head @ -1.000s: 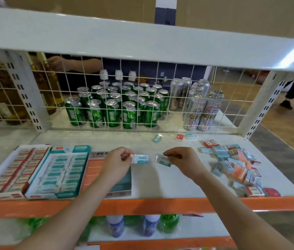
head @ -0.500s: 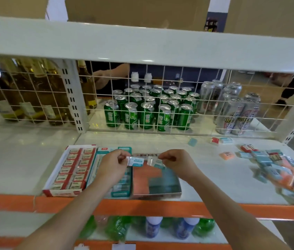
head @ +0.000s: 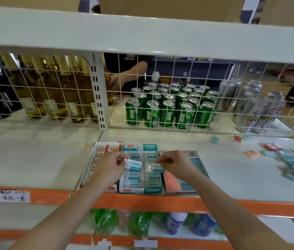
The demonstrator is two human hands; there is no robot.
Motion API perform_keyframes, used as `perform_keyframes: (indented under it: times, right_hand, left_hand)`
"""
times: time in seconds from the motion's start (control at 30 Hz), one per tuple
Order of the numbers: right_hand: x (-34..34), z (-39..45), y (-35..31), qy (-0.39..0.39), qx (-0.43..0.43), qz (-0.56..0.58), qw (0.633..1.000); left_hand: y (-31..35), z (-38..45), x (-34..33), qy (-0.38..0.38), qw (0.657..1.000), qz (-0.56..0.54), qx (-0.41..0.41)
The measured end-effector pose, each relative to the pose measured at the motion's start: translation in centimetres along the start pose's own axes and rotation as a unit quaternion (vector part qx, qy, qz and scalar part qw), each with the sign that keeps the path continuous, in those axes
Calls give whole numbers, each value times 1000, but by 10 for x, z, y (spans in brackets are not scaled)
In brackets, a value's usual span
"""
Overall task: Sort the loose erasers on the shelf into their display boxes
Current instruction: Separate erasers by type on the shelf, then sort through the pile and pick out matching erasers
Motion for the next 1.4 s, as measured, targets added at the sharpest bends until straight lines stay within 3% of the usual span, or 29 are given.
perform_keyframes:
  times: [0.37, 0.53, 0.77, 0.97, 1.4]
  right_hand:
    - [-15, -13, -12, -79, -15, -92, 993]
    - [-19, -20, -14, -59, 16, -143, 988]
    - [-23, -25, -15, -71, 40, -196, 977]
    - [-25, -30, -13, -109, 43, -244, 963]
    - [-37, -28, -15, -136, 76, -264, 952]
  left_hand:
    - [-1, -21, 0, -79, 993, 52, -68]
    - [-2, -26, 0, -64, 990, 85, -91]
    - [10, -34, 1, -19, 969, 160, -185]
    - [18, -35, -6, -55, 941, 218, -254]
    - [18, -35, -17, -131, 921, 260, -259]
Point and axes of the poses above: each hand's wrist, its own z-axis towards the middle knuckle, its own x-axis out of the back of the hand, y = z × x, the point moved 4 cm from there along z, towards the middle knuckle, and after that the axes turned 15 degrees about z, right-handed, at the moved point
